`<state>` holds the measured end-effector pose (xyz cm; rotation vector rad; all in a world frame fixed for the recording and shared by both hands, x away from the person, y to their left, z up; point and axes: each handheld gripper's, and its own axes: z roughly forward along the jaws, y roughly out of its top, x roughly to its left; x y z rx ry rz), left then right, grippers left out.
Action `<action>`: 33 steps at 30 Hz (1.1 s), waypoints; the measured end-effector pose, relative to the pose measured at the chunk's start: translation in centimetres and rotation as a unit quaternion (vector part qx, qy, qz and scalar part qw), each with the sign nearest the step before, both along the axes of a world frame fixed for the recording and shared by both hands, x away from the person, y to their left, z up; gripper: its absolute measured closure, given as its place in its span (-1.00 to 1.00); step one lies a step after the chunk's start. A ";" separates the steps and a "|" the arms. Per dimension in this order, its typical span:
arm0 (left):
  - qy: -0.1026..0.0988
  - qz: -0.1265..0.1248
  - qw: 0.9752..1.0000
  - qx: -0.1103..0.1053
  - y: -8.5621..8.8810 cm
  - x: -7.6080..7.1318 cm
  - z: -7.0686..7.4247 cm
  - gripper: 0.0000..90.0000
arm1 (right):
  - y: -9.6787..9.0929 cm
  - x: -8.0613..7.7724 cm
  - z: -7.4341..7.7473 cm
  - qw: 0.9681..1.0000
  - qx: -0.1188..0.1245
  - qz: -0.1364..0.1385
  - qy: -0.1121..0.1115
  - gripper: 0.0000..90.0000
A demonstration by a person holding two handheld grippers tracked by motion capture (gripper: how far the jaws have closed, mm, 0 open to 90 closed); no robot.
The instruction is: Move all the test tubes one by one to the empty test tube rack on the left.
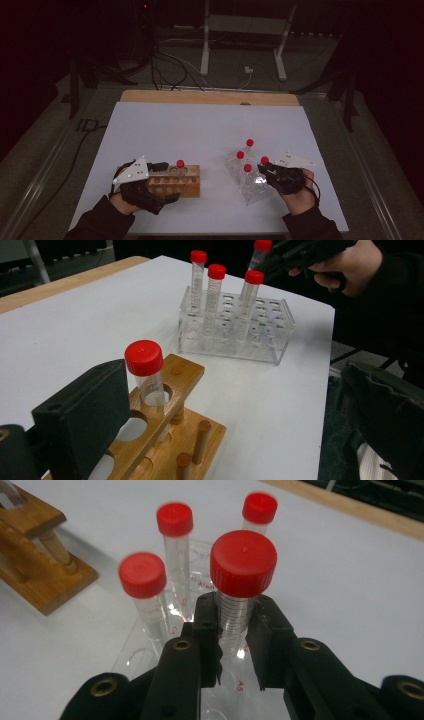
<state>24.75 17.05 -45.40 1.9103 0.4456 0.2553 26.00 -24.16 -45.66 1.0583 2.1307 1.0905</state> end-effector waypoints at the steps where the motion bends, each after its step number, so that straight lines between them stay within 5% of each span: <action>1: 0.000 0.000 1.000 0.000 0.0 0.0 0.0 -0.96 | 0.0 -0.2 0.2 1.000 0.000 0.000 -0.005 0.68; 21: -0.001 -0.001 1.000 -0.008 0.0 -0.2 0.4 -0.96 | 0.0 -3.1 4.0 0.999 0.009 0.015 -0.044 0.68; 33: -0.003 -0.006 1.000 -0.006 -0.3 -0.3 0.5 -0.96 | 1.4 -5.3 6.0 0.996 0.013 0.060 -0.065 0.68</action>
